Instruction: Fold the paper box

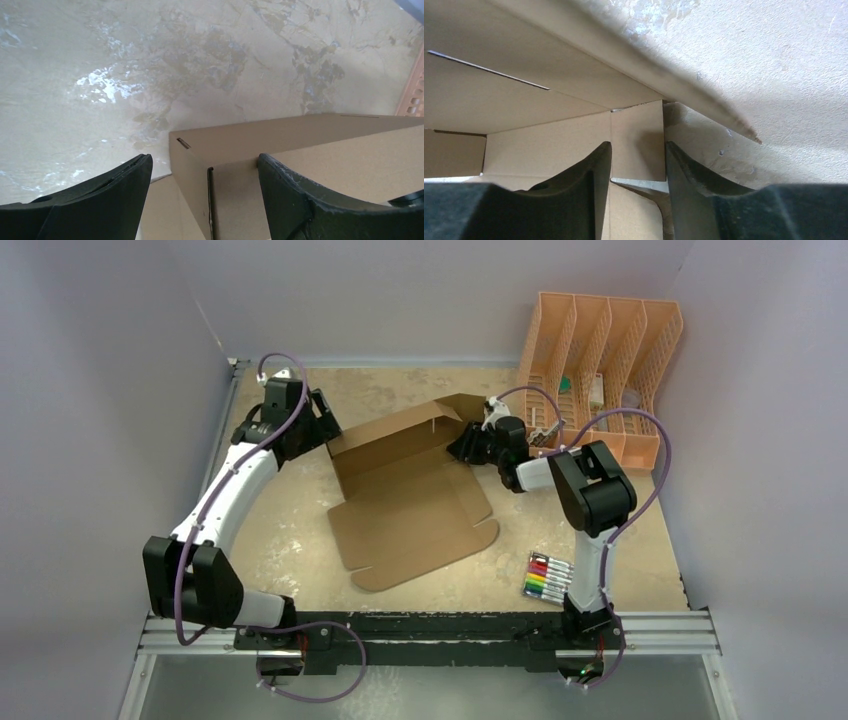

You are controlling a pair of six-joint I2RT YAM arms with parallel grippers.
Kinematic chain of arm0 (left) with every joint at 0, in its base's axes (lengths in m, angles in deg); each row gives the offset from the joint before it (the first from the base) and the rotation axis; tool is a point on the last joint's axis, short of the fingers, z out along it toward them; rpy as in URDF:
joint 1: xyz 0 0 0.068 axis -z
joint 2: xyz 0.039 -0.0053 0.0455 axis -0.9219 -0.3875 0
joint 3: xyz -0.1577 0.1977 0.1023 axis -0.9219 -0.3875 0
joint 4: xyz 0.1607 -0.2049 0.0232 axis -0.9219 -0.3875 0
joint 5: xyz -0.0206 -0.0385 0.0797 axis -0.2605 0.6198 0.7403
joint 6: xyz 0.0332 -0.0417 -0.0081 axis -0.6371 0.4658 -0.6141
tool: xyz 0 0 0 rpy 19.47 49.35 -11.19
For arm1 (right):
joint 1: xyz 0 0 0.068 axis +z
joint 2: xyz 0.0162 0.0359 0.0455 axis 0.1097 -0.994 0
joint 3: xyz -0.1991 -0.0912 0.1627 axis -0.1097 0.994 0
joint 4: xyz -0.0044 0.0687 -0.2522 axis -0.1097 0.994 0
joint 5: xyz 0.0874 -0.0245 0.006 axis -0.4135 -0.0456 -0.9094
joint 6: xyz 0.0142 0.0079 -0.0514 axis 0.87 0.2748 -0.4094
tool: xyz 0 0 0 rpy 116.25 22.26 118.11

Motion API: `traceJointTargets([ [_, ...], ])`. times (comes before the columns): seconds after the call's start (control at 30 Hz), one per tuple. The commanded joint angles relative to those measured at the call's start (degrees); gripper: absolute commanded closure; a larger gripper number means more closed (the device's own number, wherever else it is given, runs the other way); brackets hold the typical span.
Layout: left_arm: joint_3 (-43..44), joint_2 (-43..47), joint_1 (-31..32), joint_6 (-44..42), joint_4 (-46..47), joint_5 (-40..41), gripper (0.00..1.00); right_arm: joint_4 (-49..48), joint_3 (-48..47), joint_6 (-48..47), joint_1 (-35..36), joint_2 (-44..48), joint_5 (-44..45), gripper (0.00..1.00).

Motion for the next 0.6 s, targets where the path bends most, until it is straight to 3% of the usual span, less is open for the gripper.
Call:
traceJointTargets([
  [0.0, -1.88, 1.15, 0.97, 3.09, 4.0, -2.32, 0.23, -1.02, -1.8, -1.75, 0.9, 1.74, -2.14, 0.58],
  [0.17, -3.37, 0.97, 1.99, 4.32, 5.2, -2.72, 0.24, 0.69, -1.86, -6.19, 2.93, 4.33, 1.54, 0.72],
  [0.57, -4.84, 1.47, 2.37, 6.35, 6.72, -3.25, 0.24, 1.38, -1.19, -20.19, 9.83, 7.92, 13.39, 0.8],
])
